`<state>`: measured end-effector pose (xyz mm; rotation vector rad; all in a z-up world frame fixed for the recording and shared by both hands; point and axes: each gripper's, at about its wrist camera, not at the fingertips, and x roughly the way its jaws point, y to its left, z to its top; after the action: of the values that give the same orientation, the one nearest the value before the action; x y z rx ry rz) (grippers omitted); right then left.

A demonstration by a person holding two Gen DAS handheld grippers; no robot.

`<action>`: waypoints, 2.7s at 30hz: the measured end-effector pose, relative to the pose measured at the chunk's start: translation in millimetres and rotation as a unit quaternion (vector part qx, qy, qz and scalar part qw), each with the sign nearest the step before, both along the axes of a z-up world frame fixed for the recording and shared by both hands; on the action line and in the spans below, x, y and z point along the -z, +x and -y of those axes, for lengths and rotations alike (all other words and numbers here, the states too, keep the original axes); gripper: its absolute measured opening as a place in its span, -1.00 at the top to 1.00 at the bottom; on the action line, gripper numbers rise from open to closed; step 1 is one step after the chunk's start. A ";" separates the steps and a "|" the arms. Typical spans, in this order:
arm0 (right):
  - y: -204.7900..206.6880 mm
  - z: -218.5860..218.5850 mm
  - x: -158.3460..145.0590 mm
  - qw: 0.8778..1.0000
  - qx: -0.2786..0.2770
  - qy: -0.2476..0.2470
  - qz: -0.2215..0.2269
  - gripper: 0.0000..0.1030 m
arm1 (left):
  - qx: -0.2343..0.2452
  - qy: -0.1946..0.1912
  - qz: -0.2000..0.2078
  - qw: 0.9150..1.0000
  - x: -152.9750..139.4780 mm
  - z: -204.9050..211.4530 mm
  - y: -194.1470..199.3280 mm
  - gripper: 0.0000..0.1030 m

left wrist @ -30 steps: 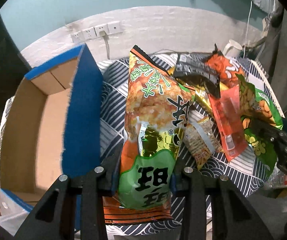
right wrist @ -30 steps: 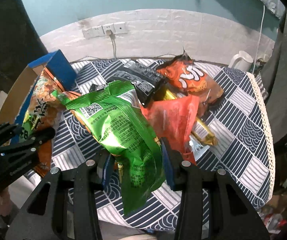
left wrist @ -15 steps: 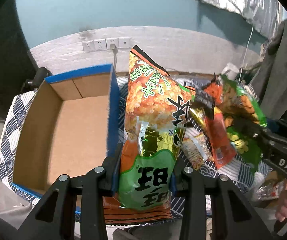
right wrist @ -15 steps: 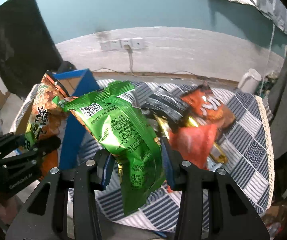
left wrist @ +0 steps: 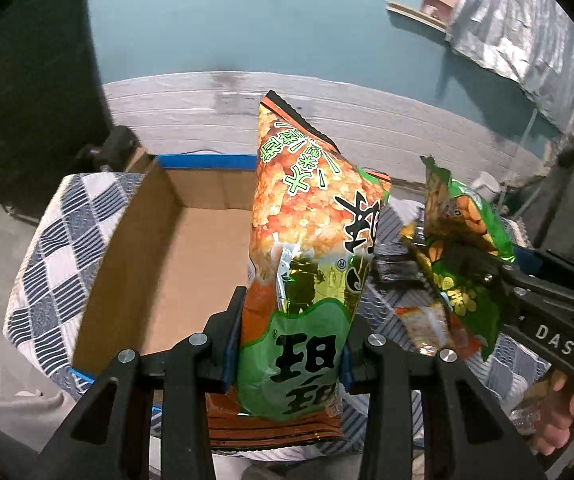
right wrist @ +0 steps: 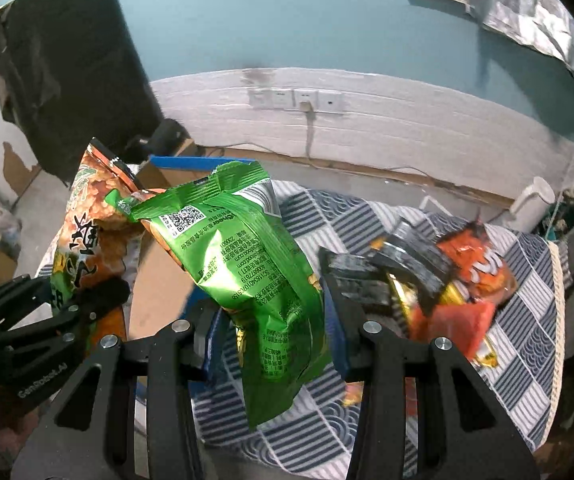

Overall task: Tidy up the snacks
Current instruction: 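Lift both bags and carry them over the cardboard box, then open both tools to drop the bags into the box, then move both tools back over the snack pile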

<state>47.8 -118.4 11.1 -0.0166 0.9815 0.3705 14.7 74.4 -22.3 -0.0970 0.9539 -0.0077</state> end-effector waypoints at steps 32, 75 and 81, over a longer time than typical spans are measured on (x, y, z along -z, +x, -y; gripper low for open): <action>34.8 -145.5 31.2 0.996 -0.077 -0.017 -0.048 0.17 | -0.124 0.025 -0.038 0.991 48.0 -118.0 11.9 0.25; -10.7 32.7 5.5 0.998 0.054 -0.045 -0.006 -0.51 | -0.010 0.076 -0.014 0.997 17.8 27.3 8.6 -0.46; -16.2 73.2 11.9 0.995 0.088 -0.046 -0.013 -0.56 | 0.027 0.085 -0.018 0.996 20.3 65.0 9.6 -0.53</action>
<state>31.6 -191.6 -0.8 -0.0090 1.0173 0.1630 24.3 9.5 -42.6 0.0860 0.9887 0.0245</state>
